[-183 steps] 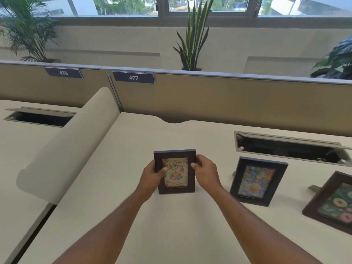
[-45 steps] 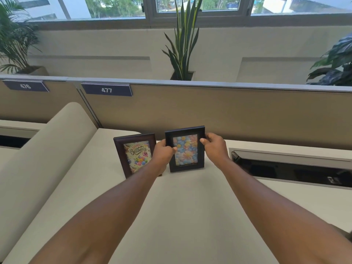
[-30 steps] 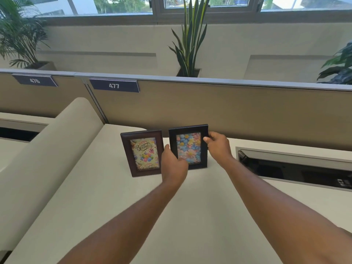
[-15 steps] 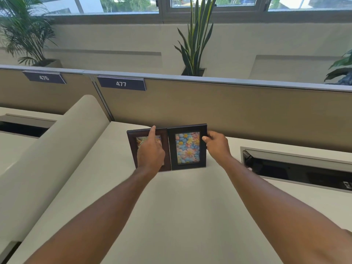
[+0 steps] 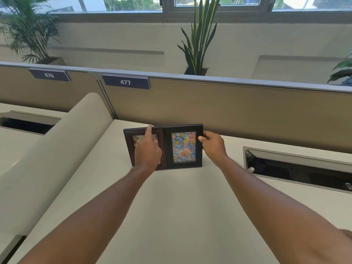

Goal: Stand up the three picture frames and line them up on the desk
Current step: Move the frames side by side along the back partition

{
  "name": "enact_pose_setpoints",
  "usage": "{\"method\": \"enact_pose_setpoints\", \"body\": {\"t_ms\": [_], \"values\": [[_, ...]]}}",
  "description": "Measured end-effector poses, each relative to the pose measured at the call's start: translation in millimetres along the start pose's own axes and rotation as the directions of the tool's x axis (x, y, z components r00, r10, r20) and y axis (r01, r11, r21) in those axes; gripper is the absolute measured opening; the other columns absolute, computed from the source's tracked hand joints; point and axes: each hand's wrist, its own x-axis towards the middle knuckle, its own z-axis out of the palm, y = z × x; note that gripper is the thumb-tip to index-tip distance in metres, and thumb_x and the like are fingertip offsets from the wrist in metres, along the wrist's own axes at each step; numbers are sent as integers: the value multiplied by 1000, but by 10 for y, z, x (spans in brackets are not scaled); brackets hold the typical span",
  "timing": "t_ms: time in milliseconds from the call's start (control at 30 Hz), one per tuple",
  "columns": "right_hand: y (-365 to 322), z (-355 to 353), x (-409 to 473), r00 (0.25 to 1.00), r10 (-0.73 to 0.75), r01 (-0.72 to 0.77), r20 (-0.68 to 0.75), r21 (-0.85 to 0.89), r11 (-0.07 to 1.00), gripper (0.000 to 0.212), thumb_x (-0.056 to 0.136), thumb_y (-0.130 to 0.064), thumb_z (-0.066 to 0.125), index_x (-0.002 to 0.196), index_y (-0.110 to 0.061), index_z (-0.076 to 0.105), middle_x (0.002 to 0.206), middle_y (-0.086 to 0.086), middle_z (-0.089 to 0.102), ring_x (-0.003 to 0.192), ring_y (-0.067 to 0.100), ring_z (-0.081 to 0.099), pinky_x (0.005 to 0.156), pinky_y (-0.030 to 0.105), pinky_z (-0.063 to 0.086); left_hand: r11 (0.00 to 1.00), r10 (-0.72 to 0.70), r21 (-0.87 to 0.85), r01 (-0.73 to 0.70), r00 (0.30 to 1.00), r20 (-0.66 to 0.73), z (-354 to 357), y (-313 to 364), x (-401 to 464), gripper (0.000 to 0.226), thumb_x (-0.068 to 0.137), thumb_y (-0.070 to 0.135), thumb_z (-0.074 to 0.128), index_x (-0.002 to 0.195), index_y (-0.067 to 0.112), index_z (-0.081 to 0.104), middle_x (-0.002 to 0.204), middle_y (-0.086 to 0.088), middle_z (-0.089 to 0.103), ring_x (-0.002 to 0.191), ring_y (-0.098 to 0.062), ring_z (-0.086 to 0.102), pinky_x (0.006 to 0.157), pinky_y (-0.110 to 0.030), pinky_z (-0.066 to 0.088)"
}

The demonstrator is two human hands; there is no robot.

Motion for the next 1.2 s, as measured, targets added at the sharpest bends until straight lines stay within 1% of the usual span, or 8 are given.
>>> {"method": "enact_pose_setpoints", "body": {"t_ms": [233, 333, 467, 567, 767, 900, 1067, 1200], "values": [[125, -149, -241, 995, 72, -67, -69, 70, 995, 45, 93, -31, 65, 134, -15, 58, 132, 5, 63, 118, 26, 60, 99, 46, 52, 992, -32, -117, 42, 996, 83, 78, 199, -412, 64, 100, 14, 49, 156, 23, 19, 89, -4, 66, 81, -15, 65, 65, -34, 60], [326, -303, -545, 991, 99, -90, -93, 98, 991, 44, 91, -34, 65, 130, -16, 62, 132, 3, 64, 117, 24, 60, 100, 46, 51, 983, -19, -176, 46, 988, 155, 252, 361, -832, 60, 100, 15, 49, 155, 18, 24, 98, -3, 65, 88, -15, 65, 69, -33, 60], [654, -585, -1027, 983, 125, -109, -138, 121, 987, 40, 92, -34, 65, 128, -16, 65, 129, 2, 66, 116, 21, 61, 100, 45, 51, 967, 8, -247, 56, 968, 251, 517, 625, -1451, 51, 100, 11, 47, 150, 17, 38, 88, 2, 65, 81, -13, 63, 76, -35, 58], [885, -888, -1377, 975, 141, -116, -170, 150, 982, 35, 92, -32, 64, 124, -16, 67, 119, -1, 69, 111, 20, 64, 98, 44, 53, 956, 39, -289, 58, 946, 321, 677, 837, -1865, 43, 101, 15, 49, 144, 20, 48, 99, 5, 67, 92, -10, 64, 87, -32, 56], [1194, -1559, -1934, 962, 132, -92, -239, 172, 981, 28, 95, -28, 62, 119, -17, 68, 106, -9, 69, 100, 12, 66, 88, 31, 57, 938, 105, -340, 67, 880, 463, 931, 1293, -2446, 39, 98, 18, 53, 136, 19, 55, 105, 3, 66, 93, -8, 62, 84, -26, 53], [1335, -1930, -2224, 952, 84, -50, -294, 121, 991, 29, 96, -27, 60, 122, -17, 67, 108, -13, 67, 97, 7, 66, 84, 20, 53, 933, 143, -355, 66, 834, 532, 1090, 1589, -2705, 40, 97, 21, 55, 136, 23, 55, 111, 4, 65, 98, -7, 62, 85, -25, 53], [1546, -2448, -2570, 939, 85, -34, -333, 157, 987, 25, 95, -24, 61, 118, -19, 70, 104, -15, 70, 100, 7, 68, 88, 28, 56, 929, 172, -363, 78, 777, 606, 1325, 2019, -3009, 42, 96, 22, 59, 137, 25, 51, 123, 0, 64, 110, -13, 61, 91, -27, 51], [1713, -2884, -2865, 909, 70, 4, -410, 177, 984, 17, 96, -22, 61, 108, -22, 72, 99, -11, 73, 93, 6, 70, 74, 17, 56, 932, 206, -357, 58, 725, 657, 1539, 2392, -3291, 51, 94, 26, 64, 141, 26, 46, 138, 0, 57, 120, -15, 57, 97, -32, 51]]}}
